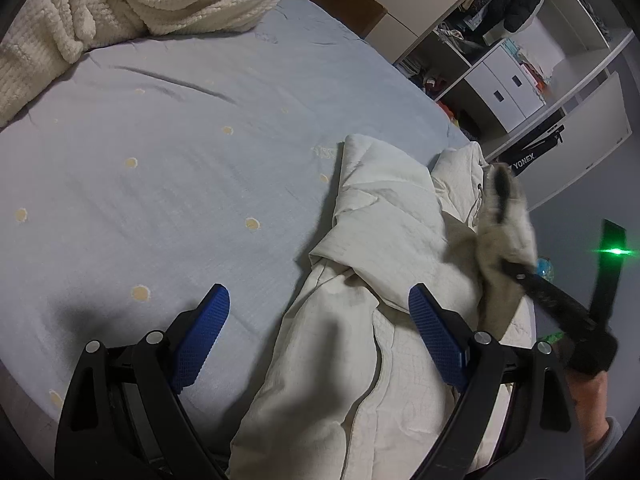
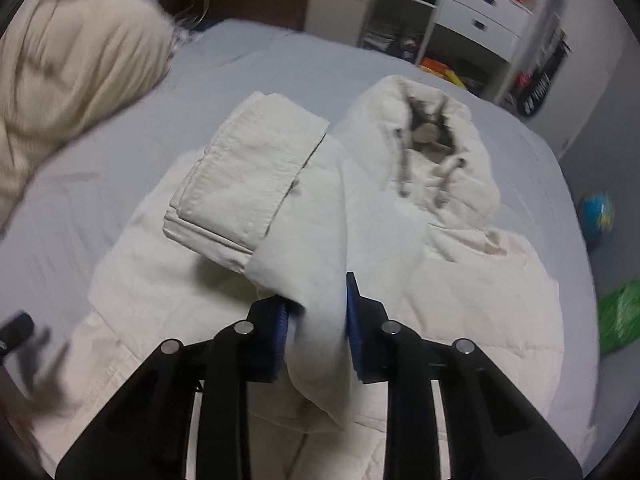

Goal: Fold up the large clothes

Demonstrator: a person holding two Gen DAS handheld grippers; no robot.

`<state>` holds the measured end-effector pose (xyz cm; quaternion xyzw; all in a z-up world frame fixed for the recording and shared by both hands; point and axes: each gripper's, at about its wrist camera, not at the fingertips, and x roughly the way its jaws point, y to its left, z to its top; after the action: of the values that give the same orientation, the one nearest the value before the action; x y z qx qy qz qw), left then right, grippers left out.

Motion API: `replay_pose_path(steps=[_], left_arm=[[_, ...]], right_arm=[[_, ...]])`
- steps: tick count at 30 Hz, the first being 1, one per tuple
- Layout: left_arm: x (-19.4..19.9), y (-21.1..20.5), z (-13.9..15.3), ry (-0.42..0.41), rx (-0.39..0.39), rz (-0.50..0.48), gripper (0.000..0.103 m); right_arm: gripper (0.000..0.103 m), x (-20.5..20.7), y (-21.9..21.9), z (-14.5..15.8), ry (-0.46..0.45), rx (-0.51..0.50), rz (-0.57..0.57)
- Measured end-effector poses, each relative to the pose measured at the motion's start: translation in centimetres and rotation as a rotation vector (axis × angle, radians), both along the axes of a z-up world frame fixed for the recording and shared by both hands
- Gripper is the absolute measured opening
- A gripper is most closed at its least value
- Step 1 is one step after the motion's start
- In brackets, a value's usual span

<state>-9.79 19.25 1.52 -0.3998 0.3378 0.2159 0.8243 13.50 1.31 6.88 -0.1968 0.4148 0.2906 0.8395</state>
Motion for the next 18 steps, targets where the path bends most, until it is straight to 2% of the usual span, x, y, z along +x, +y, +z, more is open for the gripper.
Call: replay_pose_path(steps=[7, 10, 13, 15, 18], left_arm=[[0.2, -0.1, 0.1, 0.010, 0.008, -0.002, 0.088], [0.3, -0.2, 0.1, 0.016, 0.011, -0.003, 0.088], [0.3, -0.3, 0.1, 0.021, 0.016, -0.003, 0.088], [0.4, -0.4, 0.1, 0.027, 0.020, -0.006, 0.088], [0.5, -0.4, 0.1, 0.035, 0.026, -0.009, 0.088]], right_arm=[[0.022, 4.2, -8.9, 1.3, 0.120, 0.217, -0.222], [0.022, 5.9, -13.4, 0.0, 0.220, 0.323, -0.332], [0.023, 7.1, -17.2, -2.5, 0.334, 0.407, -0.428], [0.031, 7.7, -19.0, -4.4, 0.408, 0.432, -0.474], [0.043, 7.7, -20.4, -5.8, 0.438, 0.439, -0.494]])
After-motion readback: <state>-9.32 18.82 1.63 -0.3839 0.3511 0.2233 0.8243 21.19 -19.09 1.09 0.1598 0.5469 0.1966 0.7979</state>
